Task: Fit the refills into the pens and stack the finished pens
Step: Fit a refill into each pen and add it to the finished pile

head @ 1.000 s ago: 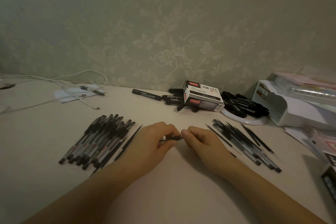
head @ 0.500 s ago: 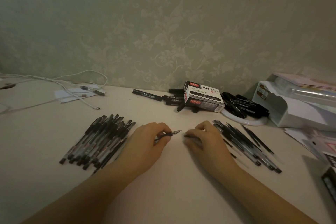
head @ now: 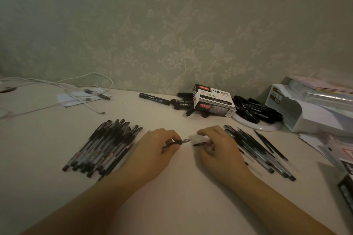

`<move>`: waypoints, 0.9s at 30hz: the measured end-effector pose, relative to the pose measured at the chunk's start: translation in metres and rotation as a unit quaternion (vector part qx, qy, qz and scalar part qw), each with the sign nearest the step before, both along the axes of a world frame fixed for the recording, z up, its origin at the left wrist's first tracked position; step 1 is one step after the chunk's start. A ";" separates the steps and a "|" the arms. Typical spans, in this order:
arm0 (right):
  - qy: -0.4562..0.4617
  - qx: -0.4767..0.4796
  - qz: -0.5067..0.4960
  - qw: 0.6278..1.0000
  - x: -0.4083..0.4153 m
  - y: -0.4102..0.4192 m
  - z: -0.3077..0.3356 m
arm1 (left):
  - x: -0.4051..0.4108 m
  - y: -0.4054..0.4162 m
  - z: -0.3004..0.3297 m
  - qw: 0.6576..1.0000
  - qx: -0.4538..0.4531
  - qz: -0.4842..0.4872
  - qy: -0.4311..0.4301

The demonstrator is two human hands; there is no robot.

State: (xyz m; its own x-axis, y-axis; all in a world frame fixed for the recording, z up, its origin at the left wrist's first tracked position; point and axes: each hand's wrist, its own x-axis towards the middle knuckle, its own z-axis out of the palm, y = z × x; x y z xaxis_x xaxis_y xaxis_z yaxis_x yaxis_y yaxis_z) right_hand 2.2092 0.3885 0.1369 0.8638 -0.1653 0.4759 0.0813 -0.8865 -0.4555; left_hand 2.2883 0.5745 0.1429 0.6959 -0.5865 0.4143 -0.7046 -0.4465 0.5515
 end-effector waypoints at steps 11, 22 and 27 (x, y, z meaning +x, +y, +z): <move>0.003 -0.025 0.010 1.000 0.000 -0.003 -0.003 | 0.000 0.001 0.001 1.000 0.009 -0.006 -0.015; -0.006 0.024 0.118 0.993 0.000 -0.002 0.001 | -0.004 -0.001 0.007 1.000 0.003 -0.026 0.005; 0.009 0.083 0.117 0.990 -0.003 -0.001 0.005 | -0.005 0.000 0.012 0.997 0.021 -0.062 -0.035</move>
